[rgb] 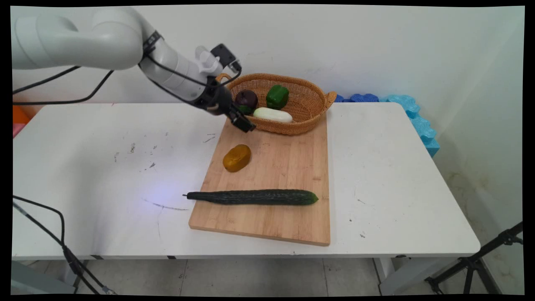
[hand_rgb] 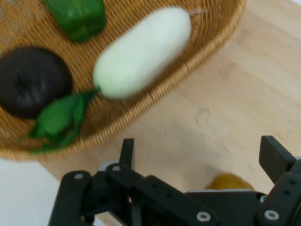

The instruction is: Pick up the potato from the cutting board, then place the picked object in the vegetable basket

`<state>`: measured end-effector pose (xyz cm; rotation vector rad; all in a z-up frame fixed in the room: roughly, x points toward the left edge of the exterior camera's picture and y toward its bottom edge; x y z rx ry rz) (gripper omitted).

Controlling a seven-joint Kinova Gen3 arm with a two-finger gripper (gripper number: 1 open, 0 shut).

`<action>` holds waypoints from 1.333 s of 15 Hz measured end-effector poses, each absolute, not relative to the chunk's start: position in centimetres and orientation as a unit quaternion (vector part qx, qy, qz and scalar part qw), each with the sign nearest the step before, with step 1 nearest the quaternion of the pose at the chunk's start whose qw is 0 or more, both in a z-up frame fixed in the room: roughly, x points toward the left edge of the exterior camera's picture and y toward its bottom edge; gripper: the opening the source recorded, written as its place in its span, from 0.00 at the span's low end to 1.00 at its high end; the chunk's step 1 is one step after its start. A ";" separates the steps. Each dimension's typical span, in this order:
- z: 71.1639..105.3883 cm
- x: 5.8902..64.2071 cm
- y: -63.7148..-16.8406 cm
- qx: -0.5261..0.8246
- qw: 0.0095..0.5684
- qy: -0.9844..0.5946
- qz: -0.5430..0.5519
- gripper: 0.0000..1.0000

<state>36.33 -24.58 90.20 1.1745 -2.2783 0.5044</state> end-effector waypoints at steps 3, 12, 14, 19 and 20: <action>88.8 36.5 -23.2 0.450 0.252 -0.838 0.175 1.00; 84.3 36.6 -21.4 0.471 0.228 -0.839 0.150 1.00; 83.6 36.5 -21.3 0.471 0.225 -0.840 0.147 0.00; 82.8 36.1 -21.3 0.462 0.226 -0.846 0.144 0.00; 83.0 36.0 -21.4 0.458 0.228 -0.847 0.145 0.00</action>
